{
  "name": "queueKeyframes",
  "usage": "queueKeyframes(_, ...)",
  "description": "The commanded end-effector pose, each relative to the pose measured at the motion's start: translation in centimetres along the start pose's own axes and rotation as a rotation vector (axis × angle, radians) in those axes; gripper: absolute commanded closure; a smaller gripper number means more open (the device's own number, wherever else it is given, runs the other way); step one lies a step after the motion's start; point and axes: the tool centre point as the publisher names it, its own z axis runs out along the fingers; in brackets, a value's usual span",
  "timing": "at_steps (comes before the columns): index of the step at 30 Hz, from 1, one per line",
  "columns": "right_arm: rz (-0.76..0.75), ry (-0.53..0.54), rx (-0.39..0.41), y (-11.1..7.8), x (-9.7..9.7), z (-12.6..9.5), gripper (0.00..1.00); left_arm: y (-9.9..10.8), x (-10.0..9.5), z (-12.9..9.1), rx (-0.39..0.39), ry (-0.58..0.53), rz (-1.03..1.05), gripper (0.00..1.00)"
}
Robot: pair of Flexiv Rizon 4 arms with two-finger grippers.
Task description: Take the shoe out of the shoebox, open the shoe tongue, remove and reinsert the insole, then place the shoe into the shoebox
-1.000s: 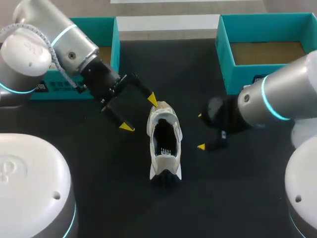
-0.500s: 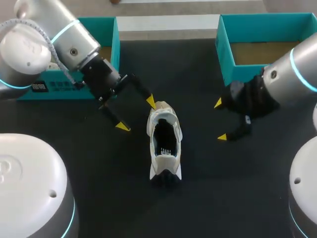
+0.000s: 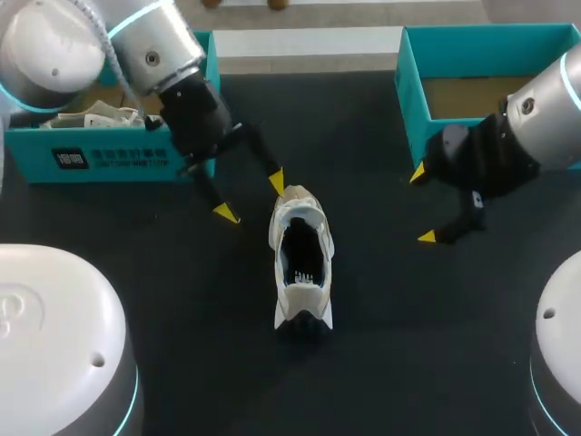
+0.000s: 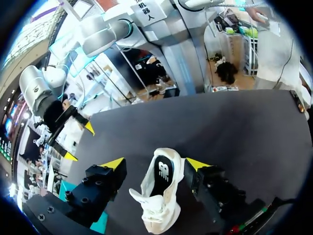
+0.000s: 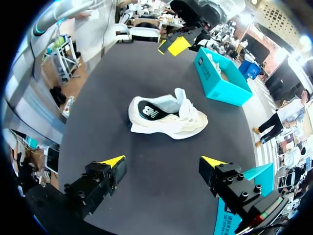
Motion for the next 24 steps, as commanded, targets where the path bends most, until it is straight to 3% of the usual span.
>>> queueKeyframes(1,0.0,-0.005,-0.001,-0.12,0.31,-0.19,0.0,0.73,-0.67,-0.97,-0.003,0.179,0.019,1.0)
queueKeyframes(7,0.0,-0.005,-0.001,-0.12,0.31,-0.19,0.0,1.3,-0.41,-1.46,-0.07,0.317,0.028,1.0)
queueKeyframes(11,0.0,-0.005,-0.001,-0.12,0.31,-0.19,0.0,1.32,-0.07,-0.93,-0.18,0.4,0.063,1.0)
queueKeyframes(12,0.0,-0.005,-0.001,-0.12,0.31,-0.19,0.0,1.05,-0.07,-0.78,-0.245,0.408,0.083,1.0)
queueKeyframes(24,0.0,-0.005,-0.001,-0.12,0.31,-0.19,0.0,1.05,-0.07,-0.78,-0.245,0.408,0.083,1.0)
